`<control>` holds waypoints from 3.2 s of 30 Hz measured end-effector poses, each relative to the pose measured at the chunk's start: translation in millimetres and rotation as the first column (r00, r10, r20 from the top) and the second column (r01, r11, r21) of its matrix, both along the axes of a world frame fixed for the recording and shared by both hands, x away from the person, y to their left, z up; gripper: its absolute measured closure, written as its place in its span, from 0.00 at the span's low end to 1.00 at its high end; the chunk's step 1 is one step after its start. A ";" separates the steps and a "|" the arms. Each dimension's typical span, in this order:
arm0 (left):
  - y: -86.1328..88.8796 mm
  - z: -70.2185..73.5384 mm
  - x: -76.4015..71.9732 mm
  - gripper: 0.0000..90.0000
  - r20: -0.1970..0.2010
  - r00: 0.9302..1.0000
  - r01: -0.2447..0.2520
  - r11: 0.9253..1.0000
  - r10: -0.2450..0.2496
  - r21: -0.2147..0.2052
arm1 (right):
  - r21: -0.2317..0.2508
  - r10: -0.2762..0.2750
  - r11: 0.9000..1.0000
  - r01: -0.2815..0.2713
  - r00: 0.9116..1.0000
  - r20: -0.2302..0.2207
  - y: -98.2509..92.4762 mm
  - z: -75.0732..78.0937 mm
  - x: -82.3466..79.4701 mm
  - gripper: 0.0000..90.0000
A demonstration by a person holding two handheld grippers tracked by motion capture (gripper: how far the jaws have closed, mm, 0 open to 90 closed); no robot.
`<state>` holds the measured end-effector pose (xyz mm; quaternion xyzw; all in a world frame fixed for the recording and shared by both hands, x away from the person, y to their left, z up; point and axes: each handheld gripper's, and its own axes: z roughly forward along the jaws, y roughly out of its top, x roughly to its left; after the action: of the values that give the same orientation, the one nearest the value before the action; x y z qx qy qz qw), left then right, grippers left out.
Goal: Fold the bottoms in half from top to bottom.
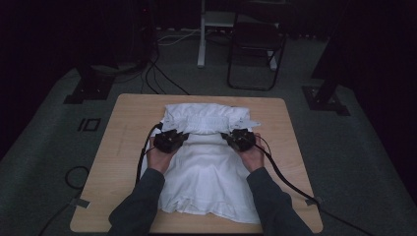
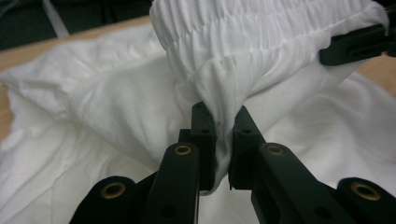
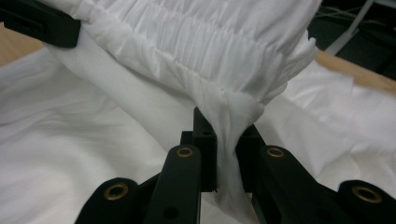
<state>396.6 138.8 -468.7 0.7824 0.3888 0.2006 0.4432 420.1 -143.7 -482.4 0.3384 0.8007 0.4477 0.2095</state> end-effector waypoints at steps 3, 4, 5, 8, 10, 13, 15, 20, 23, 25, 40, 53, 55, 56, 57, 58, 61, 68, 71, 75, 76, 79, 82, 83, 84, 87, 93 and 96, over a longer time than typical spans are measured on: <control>0.9 5.9 -15.0 0.93 0.023 1.000 0.009 1.000 -0.009 -0.010 | 0.002 0.012 1.000 -0.012 1.000 0.017 -2.2 9.0 -13.1 0.93; 1.5 6.5 -19.9 0.93 0.028 1.000 0.012 1.000 -0.012 -0.020 | 0.009 0.013 1.000 -0.013 1.000 0.017 -2.7 11.3 -17.4 0.93; 2.5 7.2 -25.1 0.93 0.034 0.999 0.017 1.000 -0.016 -0.022 | 0.007 0.018 1.000 -0.018 1.000 0.025 -3.0 13.3 -21.9 0.93; 7.1 7.8 -43.0 0.93 0.056 0.998 0.034 0.998 -0.031 -0.046 | 0.015 0.038 0.999 -0.039 0.998 0.042 -4.3 17.8 -37.2 0.93; 8.7 5.0 -51.9 0.93 0.058 0.997 0.044 0.998 -0.041 -0.049 | 0.028 0.060 0.998 -0.061 0.997 0.045 -6.3 16.5 -47.9 0.93; 8.2 -8.8 -61.9 0.92 0.039 0.998 0.055 0.998 -0.054 -0.013 | 0.012 0.076 0.997 -0.076 0.997 0.029 -6.1 3.5 -61.9 0.93; 7.5 -23.6 -64.5 0.92 0.009 0.998 0.054 0.999 -0.054 -0.004 | -0.006 0.082 0.997 -0.082 0.997 0.009 -5.5 -10.2 -68.2 0.93; 4.4 -64.1 -64.6 0.91 -0.090 0.994 0.066 0.997 -0.063 0.026 | -0.035 0.083 0.996 -0.085 0.995 -0.063 -5.7 -45.8 -72.0 0.93; 1.5 -80.2 -63.5 0.89 -0.135 0.989 0.062 0.996 -0.054 0.057 | -0.048 0.085 0.995 -0.090 0.991 -0.108 -5.0 -63.5 -72.8 0.92; 1.4 -87.4 -61.9 0.82 -0.165 0.984 0.073 0.996 -0.062 0.060 | -0.071 0.090 0.992 -0.100 0.986 -0.137 -3.2 -71.4 -72.8 0.88; 21.9 -32.7 -36.9 0.91 -0.093 0.996 0.000 1.000 -0.002 -0.026 | 0.084 0.015 0.996 -0.005 0.993 -0.113 -36.6 -22.0 -66.5 0.90; -2.7 -70.2 -0.8 0.98 -0.212 0.977 0.012 1.000 -0.008 0.020 | 0.038 -0.024 0.999 0.035 0.970 -0.241 -15.5 -63.0 -10.1 0.90; -2.3 -68.0 -9.7 0.97 -0.189 0.982 0.032 0.999 -0.028 0.018 | 0.043 0.001 0.999 0.008 0.975 -0.221 -18.0 -59.7 -16.4 0.89; -2.3 -67.0 -15.7 0.95 -0.180 0.983 0.046 0.999 -0.042 0.014 | 0.042 0.013 0.999 -0.004 0.977 -0.214 -18.8 -58.1 -19.9 0.88; -2.2 -66.6 -19.6 0.95 -0.175 0.983 0.055 0.998 -0.053 0.011 | 0.042 0.031 0.999 -0.023 0.978 -0.205 -19.9 -56.5 -24.6 0.87; -2.4 -66.5 -24.8 0.94 -0.171 0.982 0.076 0.997 -0.074 0.009 | 0.042 0.042 0.999 -0.034 0.979 -0.199 -20.4 -55.4 -27.8 0.86; -2.8 -67.9 -40.5 0.92 -0.154 0.979 0.138 0.990 -0.136 0.007 | 0.062 0.094 0.995 -0.084 0.979 -0.179 -23.1 -52.5 -40.7 0.84; 2.0 -65.3 -61.3 0.88 -0.086 0.961 0.260 0.965 -0.262 -0.033 | 0.086 0.113 0.991 -0.103 0.987 -0.110 -36.9 -40.8 -62.5 0.80; -0.8 -66.5 -62.8 0.88 -0.103 0.955 0.277 0.961 -0.278 -0.023 | 0.093 0.051 0.995 -0.042 0.994 -0.096 -41.5 -37.4 -58.7 0.78; -3.7 -71.9 -67.8 0.87 -0.119 0.943 0.313 0.950 -0.311 -0.006 | 0.103 -0.007 0.994 0.017 0.995 -0.101 -41.5 -36.5 -49.5 0.77; -3.7 -73.0 -68.6 0.87 -0.120 0.942 0.315 0.949 -0.313 0.001 | 0.107 -0.008 0.994 0.020 0.994 -0.112 -40.7 -36.9 -47.2 0.77; -1.7 -73.9 -67.7 0.85 -0.120 0.947 0.301 0.954 -0.298 0.001 | 0.116 0.026 0.993 -0.010 0.990 -0.140 -33.6 -39.7 -46.5 0.77; -0.8 -72.8 -65.7 0.80 -0.110 0.957 0.271 0.963 -0.269 0.004 | 0.091 0.075 0.994 -0.063 0.987 -0.140 -23.9 -42.9 -53.6 0.77; -1.1 -72.2 -65.2 0.79 -0.108 0.960 0.262 0.965 -0.260 0.005 | 0.090 0.088 0.993 -0.076 0.986 -0.143 -21.9 -43.5 -56.2 0.77; -1.6 -71.6 -64.8 0.76 -0.105 0.962 0.254 0.967 -0.252 0.005 | 0.093 0.099 0.992 -0.086 0.984 -0.147 -20.5 -44.0 -58.7 0.77; -3.9 -70.8 -62.8 0.74 -0.099 0.966 0.239 0.971 -0.238 0.000 | 0.084 0.134 0.989 -0.121 0.977 -0.164 -16.9 -47.3 -66.9 0.77; -9.7 -72.5 -62.3 0.71 -0.128 0.957 0.268 0.962 -0.262 0.039 | 0.019 0.171 0.985 -0.171 0.958 -0.231 -10.6 -63.2 -79.1 0.77; -6.0 -61.7 -54.1 0.67 -0.083 0.973 0.218 0.975 -0.215 0.031 | 0.016 0.168 0.986 -0.168 0.962 -0.214 -12.1 -60.3 -76.8 0.74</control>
<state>342.5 132.8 -530.4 0.8361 0.3145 0.1276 0.4310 343.3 -155.8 -542.7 0.3152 0.8450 0.4239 0.0836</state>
